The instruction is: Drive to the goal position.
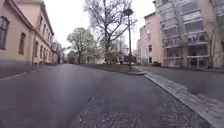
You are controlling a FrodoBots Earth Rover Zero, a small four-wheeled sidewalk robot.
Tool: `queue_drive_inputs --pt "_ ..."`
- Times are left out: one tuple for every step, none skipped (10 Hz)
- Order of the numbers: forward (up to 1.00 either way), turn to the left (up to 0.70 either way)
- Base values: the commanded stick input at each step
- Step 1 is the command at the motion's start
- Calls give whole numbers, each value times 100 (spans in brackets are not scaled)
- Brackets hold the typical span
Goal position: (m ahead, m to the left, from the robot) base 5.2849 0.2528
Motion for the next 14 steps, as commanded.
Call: queue_drive_inputs --pt "85 0" --pt "85 1" --pt "85 16" --pt "85 34" --pt "85 34" --pt "85 34" --pt "85 34" --pt "85 34" --pt "85 34" --pt "85 34" --pt "85 34" --pt "85 34" --pt "85 34" --pt "85 34"
